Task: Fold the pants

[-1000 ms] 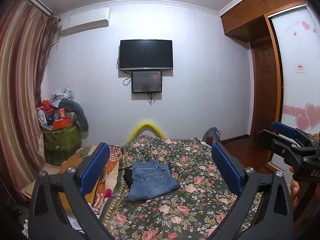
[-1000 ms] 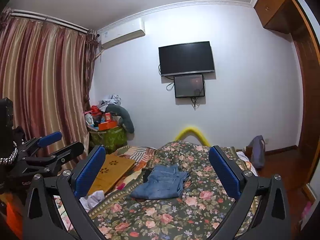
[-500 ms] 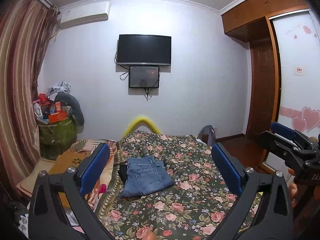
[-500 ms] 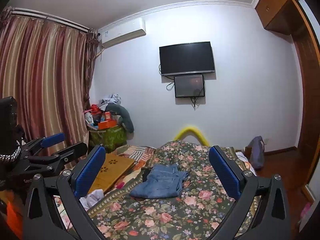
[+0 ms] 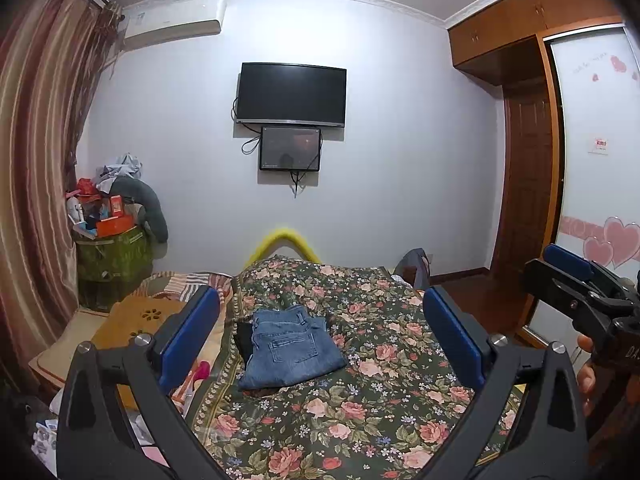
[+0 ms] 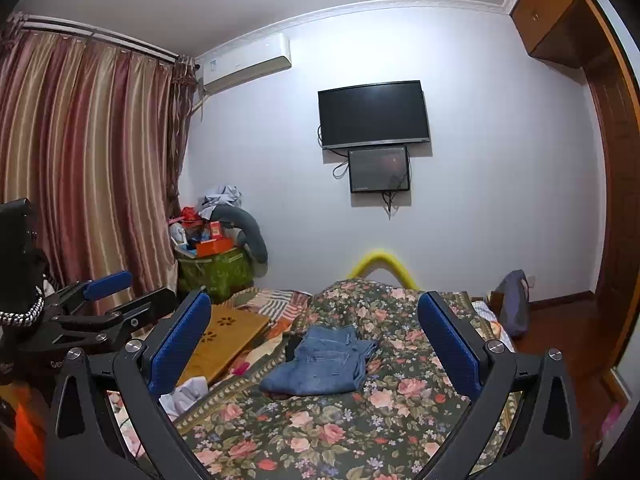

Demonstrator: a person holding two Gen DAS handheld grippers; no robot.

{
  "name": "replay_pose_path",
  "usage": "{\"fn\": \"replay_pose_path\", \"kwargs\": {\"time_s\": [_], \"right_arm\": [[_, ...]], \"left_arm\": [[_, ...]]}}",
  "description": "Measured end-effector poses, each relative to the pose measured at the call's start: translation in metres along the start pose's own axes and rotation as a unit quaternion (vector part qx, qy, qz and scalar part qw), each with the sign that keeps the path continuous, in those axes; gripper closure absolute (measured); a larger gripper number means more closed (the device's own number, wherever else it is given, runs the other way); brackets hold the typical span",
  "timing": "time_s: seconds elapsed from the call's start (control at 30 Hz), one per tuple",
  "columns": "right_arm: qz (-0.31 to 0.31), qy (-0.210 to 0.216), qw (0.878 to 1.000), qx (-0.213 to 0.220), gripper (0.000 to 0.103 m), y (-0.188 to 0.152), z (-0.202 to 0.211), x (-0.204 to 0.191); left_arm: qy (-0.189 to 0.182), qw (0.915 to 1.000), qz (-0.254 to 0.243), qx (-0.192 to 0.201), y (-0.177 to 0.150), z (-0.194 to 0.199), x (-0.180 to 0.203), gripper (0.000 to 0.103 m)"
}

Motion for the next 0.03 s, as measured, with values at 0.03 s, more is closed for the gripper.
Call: {"fn": "replay_pose_path", "kwargs": {"time_s": [0.03], "right_arm": [[0.000, 0.000, 1.000, -0.001, 0.000, -0.0001, -0.0006, 0.0001]], "left_arm": [[0.000, 1.0000, 0.000, -0.001, 0.0000, 0.0000, 0.0000, 0.000]]}}
Point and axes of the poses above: each gripper's, at about its wrist camera, not at the fingertips, and z roughly against the way its jaws point, x to its right, y to its top, the point moved 1 cm from there along -z, roughly the way its jaws point
